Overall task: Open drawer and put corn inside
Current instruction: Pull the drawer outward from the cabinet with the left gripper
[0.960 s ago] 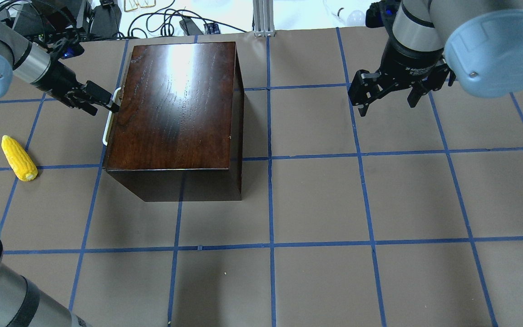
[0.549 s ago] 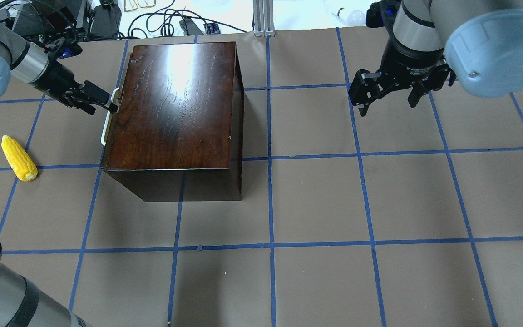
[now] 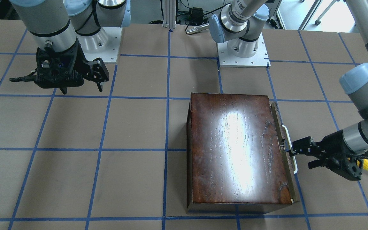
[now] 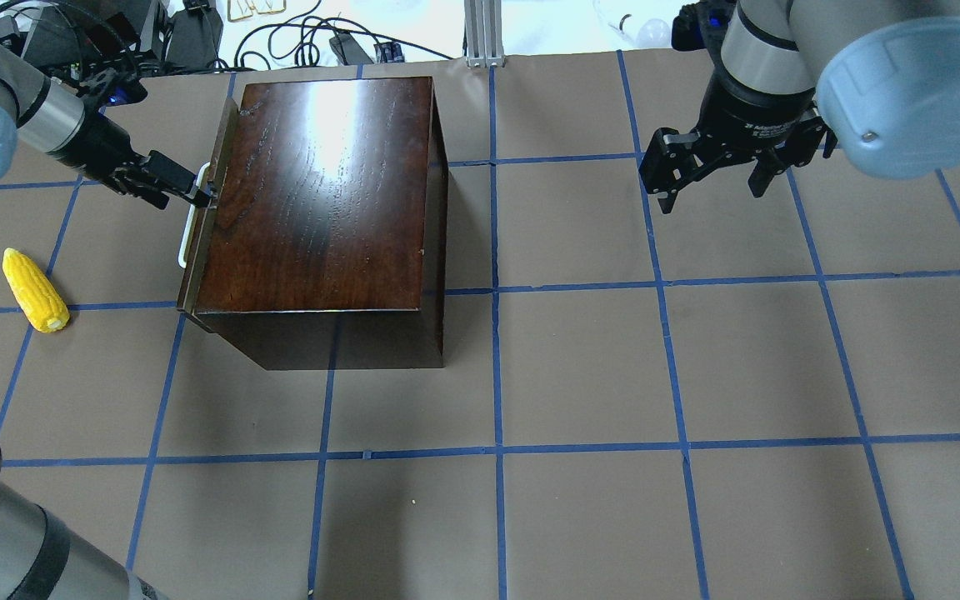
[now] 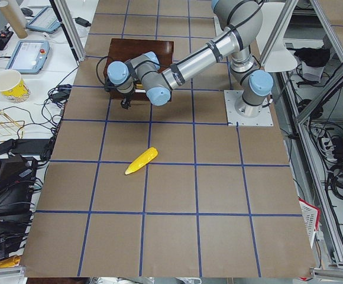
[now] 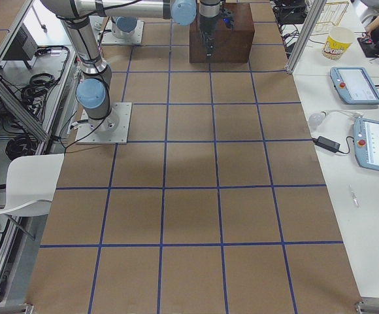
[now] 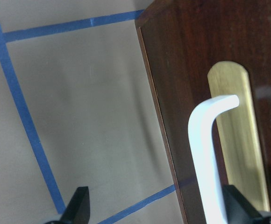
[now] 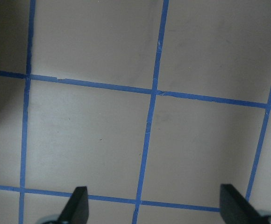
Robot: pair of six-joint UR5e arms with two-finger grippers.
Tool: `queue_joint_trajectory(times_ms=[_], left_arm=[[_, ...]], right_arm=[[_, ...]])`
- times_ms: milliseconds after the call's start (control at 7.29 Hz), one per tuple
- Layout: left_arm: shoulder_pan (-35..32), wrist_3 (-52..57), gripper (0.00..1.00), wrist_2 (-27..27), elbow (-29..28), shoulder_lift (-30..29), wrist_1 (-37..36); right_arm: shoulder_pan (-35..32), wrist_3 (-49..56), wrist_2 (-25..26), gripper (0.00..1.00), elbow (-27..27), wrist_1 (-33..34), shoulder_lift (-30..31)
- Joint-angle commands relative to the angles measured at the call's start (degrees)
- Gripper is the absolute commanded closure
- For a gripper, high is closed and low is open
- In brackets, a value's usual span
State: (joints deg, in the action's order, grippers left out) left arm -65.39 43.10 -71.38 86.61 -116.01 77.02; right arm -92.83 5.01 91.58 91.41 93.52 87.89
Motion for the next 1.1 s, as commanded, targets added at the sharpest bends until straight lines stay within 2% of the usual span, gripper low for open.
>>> queue_joint_trajectory(times_ms=[0, 960], left_arm=[[0.96, 0.14, 0.00, -0.25, -0.04, -0.01, -0.03], [3.60, 4.63, 0.00, -2.36, -0.39, -0.10, -0.03]], right_arm=[[-0.07, 0.00, 0.00, 0.00, 0.00, 0.00, 0.00], [-0.07, 0.00, 0.00, 0.00, 0.00, 0.00, 0.00]])
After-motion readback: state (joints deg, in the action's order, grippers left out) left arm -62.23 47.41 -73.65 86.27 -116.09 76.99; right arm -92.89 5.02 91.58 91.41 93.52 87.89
